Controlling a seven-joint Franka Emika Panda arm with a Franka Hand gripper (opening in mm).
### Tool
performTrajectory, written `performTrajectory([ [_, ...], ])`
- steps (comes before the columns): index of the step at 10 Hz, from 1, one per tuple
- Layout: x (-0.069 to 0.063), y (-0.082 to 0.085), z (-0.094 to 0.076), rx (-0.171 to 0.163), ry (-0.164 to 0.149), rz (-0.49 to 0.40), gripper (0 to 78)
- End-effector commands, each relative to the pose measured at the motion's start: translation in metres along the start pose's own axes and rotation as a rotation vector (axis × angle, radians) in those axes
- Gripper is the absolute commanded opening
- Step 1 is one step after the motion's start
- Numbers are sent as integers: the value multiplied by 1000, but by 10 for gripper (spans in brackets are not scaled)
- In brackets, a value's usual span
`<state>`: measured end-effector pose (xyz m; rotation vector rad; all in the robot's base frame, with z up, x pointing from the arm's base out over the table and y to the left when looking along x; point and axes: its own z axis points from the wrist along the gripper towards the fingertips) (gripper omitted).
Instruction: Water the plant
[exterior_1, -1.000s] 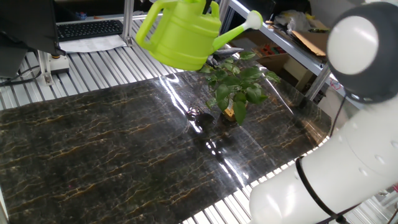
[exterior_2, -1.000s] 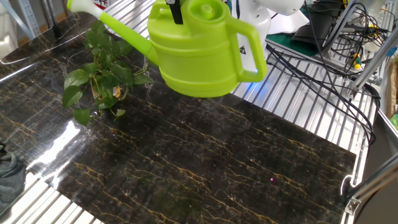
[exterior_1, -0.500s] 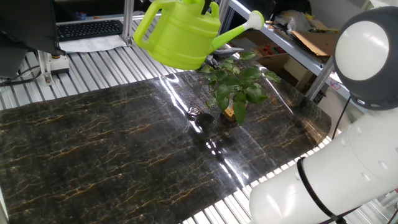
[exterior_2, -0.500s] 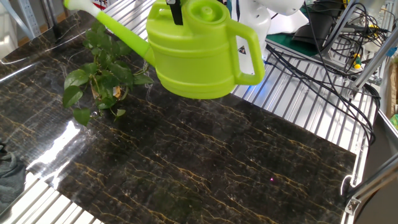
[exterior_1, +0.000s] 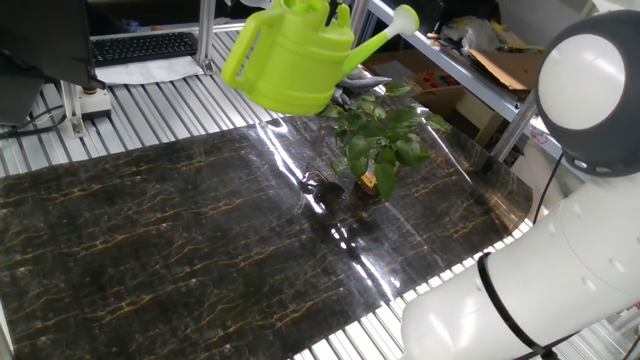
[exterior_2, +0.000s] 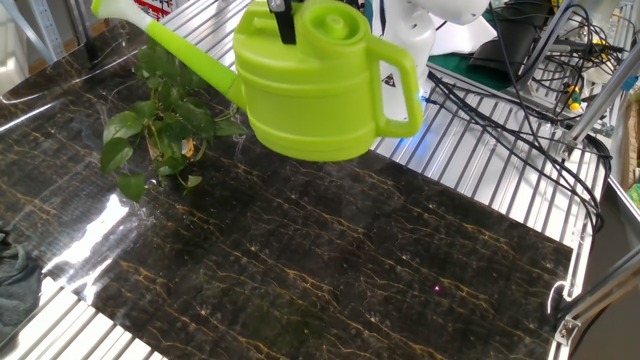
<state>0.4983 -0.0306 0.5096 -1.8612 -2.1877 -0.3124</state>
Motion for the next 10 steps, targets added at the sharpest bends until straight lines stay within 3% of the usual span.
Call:
performTrajectory([
  [1, 13, 8, 35, 16, -93, -257, 11],
  [2, 12, 11, 42, 31, -82, -317, 11],
  [3, 12, 11, 42, 31, -82, -317, 11],
  [4, 10, 15, 56, 75, -109, -426, 11],
  [6, 9, 18, 76, 122, -141, -512, 11],
  [7, 10, 18, 84, 153, -173, -566, 11],
  [8, 12, 17, 90, 184, -181, -627, 11],
  [10, 16, 11, 99, 282, -179, -780, 11],
])
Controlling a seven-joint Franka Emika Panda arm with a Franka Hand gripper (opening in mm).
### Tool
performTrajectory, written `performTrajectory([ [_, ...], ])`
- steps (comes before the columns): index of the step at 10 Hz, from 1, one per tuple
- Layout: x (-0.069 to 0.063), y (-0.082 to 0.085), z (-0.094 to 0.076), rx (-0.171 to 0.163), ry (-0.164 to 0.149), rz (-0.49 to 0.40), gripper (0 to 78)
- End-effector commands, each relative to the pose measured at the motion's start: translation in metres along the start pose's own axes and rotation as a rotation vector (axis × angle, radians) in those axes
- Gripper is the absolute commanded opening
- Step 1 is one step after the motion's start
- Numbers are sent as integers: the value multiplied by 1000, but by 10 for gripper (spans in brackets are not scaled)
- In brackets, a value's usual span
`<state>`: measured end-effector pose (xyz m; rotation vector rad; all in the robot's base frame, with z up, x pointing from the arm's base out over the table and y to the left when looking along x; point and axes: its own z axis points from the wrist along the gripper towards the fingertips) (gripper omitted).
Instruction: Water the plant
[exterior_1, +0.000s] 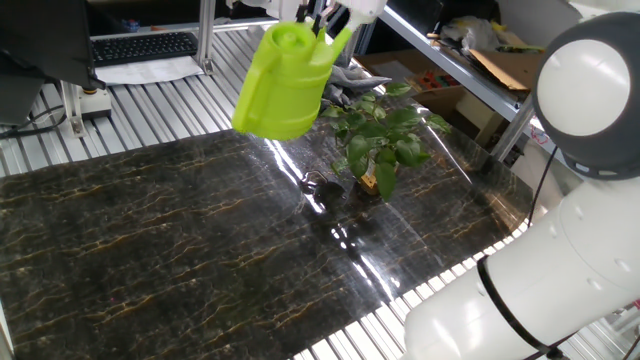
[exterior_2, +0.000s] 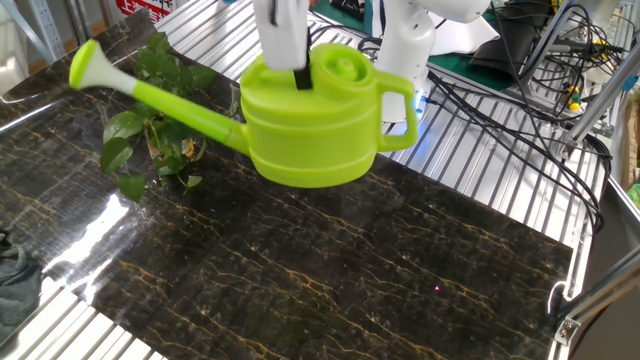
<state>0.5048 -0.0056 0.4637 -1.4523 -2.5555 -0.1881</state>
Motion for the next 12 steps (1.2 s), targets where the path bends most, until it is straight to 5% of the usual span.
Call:
performTrajectory([
  [1, 16, 8, 55, 203, -81, -467, 11],
  [5, 22, 1, 91, 242, -69, -681, 11],
  [6, 21, 1, 99, 293, -49, -763, 11],
  [7, 20, 0, 104, 306, -41, -811, 11],
  [12, 18, -2, 131, 364, -46, -993, 11],
])
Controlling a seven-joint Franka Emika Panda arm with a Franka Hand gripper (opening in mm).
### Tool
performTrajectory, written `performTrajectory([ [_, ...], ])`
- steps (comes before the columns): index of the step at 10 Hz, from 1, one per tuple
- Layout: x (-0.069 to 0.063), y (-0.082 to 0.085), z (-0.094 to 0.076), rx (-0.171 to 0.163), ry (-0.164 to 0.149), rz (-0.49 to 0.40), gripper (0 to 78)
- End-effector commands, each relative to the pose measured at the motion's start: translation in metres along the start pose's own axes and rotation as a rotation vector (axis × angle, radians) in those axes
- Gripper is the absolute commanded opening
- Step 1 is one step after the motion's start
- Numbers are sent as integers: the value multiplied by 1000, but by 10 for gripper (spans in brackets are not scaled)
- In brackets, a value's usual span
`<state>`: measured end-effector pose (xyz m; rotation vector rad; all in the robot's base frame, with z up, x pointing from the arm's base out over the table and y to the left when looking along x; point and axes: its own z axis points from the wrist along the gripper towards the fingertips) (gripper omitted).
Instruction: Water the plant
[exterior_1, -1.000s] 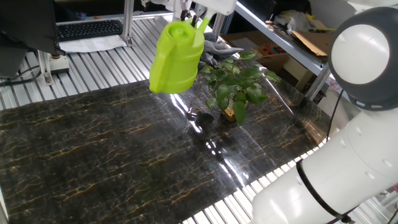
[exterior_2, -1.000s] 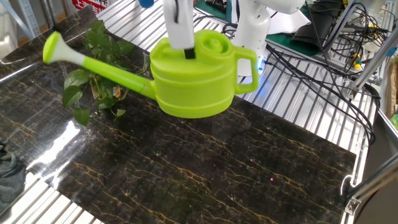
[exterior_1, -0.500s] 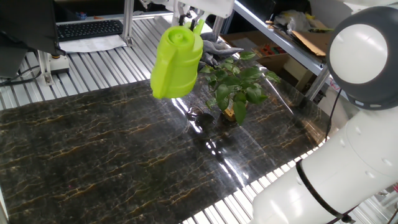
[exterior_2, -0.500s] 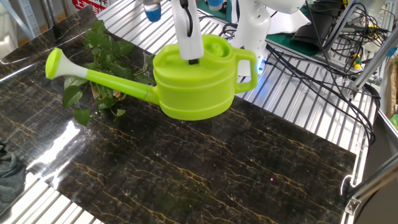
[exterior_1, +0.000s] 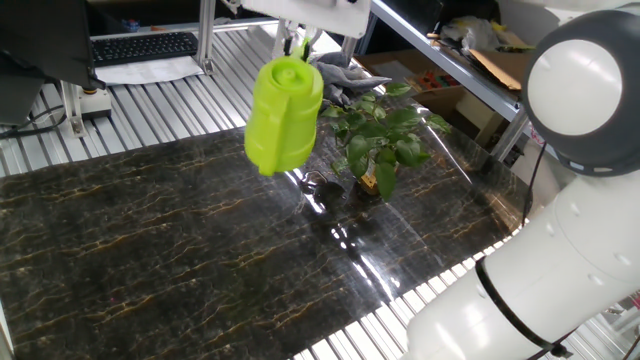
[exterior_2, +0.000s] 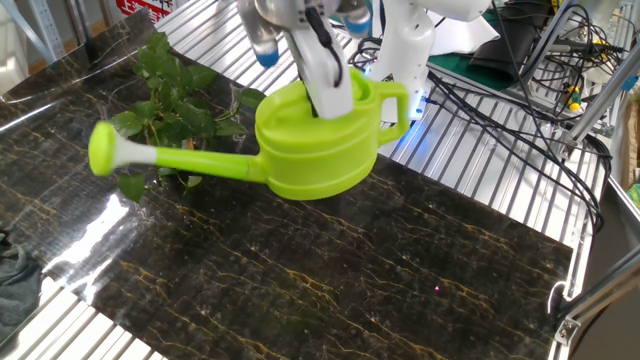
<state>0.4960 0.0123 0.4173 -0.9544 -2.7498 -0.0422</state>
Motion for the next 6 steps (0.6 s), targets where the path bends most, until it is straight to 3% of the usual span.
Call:
performTrajectory([
  [1, 10, 13, 83, 225, -41, -649, 11],
  [3, 13, 18, 95, 264, -54, -663, 11],
  [6, 14, 19, 103, 250, -52, -675, 11],
])
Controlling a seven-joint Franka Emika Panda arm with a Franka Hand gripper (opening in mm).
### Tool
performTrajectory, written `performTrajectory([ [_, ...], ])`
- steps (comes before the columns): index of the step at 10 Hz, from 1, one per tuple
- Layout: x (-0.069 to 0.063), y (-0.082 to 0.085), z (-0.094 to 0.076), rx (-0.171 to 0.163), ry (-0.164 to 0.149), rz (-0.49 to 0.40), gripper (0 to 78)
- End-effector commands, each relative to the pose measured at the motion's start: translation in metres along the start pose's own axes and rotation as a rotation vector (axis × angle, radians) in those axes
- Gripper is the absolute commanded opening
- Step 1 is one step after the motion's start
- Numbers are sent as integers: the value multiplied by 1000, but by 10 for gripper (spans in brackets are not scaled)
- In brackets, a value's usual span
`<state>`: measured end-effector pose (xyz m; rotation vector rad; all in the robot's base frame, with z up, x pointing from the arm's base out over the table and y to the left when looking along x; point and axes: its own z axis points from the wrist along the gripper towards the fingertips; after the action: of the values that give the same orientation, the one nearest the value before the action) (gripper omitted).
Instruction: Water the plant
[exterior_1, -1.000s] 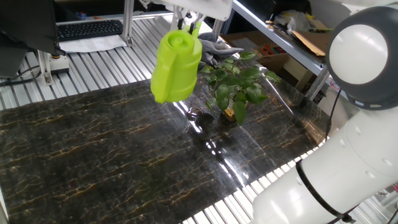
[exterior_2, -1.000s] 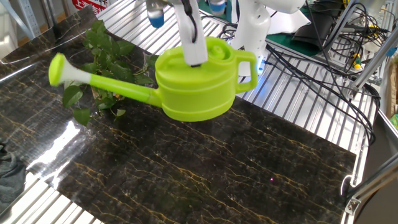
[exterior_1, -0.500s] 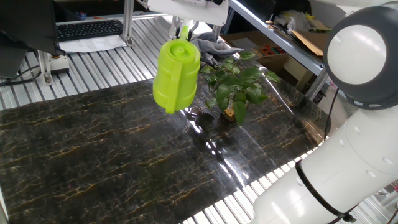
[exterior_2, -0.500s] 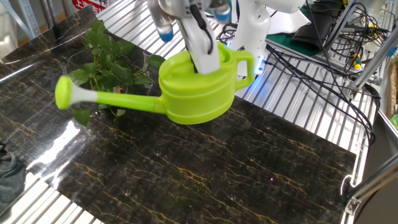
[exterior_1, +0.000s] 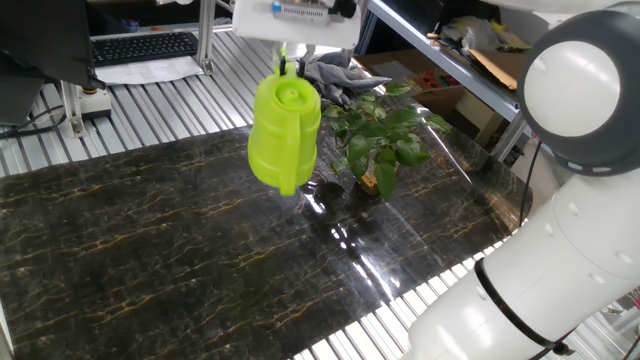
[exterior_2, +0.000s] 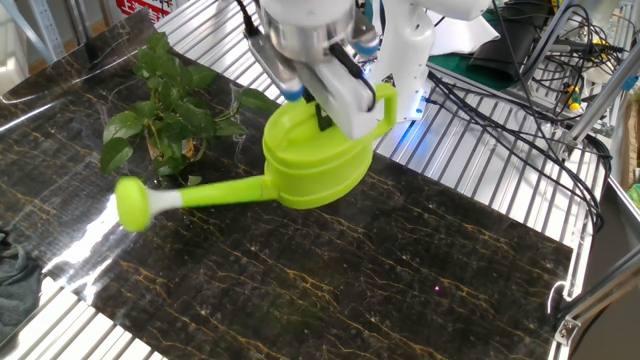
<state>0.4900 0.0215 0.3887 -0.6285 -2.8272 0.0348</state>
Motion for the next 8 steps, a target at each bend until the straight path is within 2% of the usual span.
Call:
performTrajectory([
  [1, 7, 23, 71, 166, -42, -454, 11],
  [2, 7, 23, 71, 125, -48, -465, 11],
  [3, 7, 23, 71, 99, -52, -471, 11],
  [4, 7, 23, 71, -35, -90, -495, 11],
  [5, 7, 23, 71, -27, -100, -492, 11],
  [7, 7, 23, 71, -35, -132, -448, 11],
  [8, 7, 23, 71, -30, -136, -459, 11],
])
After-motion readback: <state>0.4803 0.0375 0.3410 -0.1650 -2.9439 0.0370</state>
